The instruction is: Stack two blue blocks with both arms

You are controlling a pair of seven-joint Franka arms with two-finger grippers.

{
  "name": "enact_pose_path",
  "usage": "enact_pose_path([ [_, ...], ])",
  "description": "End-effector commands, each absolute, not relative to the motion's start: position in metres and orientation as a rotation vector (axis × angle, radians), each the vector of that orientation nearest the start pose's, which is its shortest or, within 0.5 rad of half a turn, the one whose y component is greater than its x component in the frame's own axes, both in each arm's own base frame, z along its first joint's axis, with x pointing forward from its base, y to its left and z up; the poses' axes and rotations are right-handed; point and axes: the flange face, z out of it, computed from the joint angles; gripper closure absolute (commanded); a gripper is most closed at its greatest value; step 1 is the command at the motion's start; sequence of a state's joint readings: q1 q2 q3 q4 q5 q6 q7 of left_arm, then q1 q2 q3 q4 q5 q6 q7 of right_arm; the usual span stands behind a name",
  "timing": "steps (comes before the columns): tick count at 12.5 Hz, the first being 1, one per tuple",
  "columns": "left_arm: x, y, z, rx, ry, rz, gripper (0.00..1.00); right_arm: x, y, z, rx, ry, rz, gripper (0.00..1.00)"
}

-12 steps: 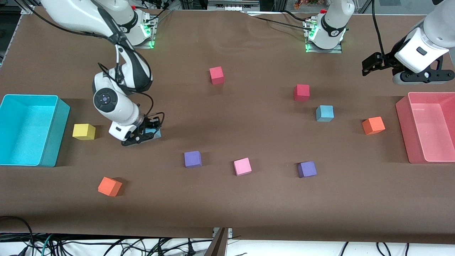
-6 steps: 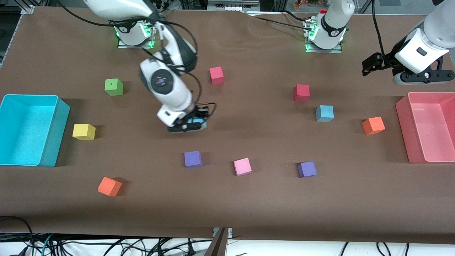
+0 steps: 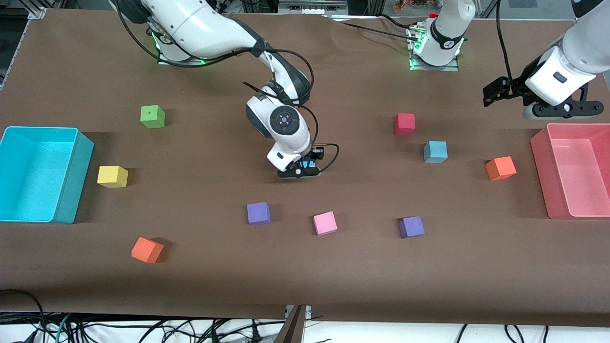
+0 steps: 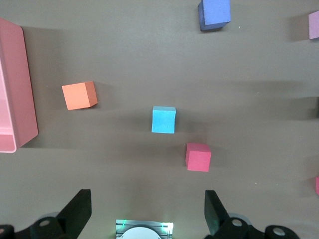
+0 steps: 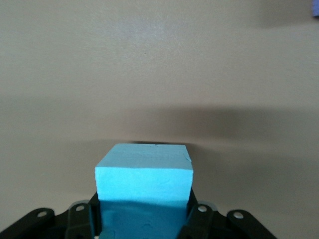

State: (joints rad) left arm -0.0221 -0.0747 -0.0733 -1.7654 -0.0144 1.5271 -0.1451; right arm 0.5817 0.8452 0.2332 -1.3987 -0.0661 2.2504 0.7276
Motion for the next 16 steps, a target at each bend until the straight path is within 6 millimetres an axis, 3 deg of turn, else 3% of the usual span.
enact_pose_path([
  [1,0.517,-0.046,0.56,-3.108,-0.063,0.249,0.0,0.536,0.514,0.21,-3.03,-0.072,0.049,0.62],
  [2,0.517,-0.046,0.559,-3.109,-0.063,0.252,0.0,0.537,0.513,0.207,-3.028,-0.067,0.048,0.21],
  [3,0.518,-0.046,0.556,-3.11,-0.061,0.257,0.0,0.537,0.515,0.208,-3.024,-0.074,0.038,0.01],
  [7,0.533,-0.047,0.505,-3.123,-0.064,0.199,0.0,0.54,0.514,0.223,-3.013,-0.093,0.019,0.0],
  [9,0.539,-0.047,0.47,-3.129,-0.062,0.163,0.0,0.545,0.507,0.263,-3.015,-0.109,0.004,0.0],
  [12,0.541,-0.046,0.393,-3.137,-0.061,0.104,0.0,0.548,0.479,0.324,-3.051,-0.249,0.054,0.0],
  [15,0.518,-0.042,0.313,-3.141,-0.072,0.094,0.0,0.533,0.46,0.349,-2.916,-0.439,0.147,0.0],
  [16,0.513,-0.042,0.296,-3.14,-0.075,0.135,0.0,0.533,0.443,0.351,-2.858,-0.499,0.16,0.0],
])
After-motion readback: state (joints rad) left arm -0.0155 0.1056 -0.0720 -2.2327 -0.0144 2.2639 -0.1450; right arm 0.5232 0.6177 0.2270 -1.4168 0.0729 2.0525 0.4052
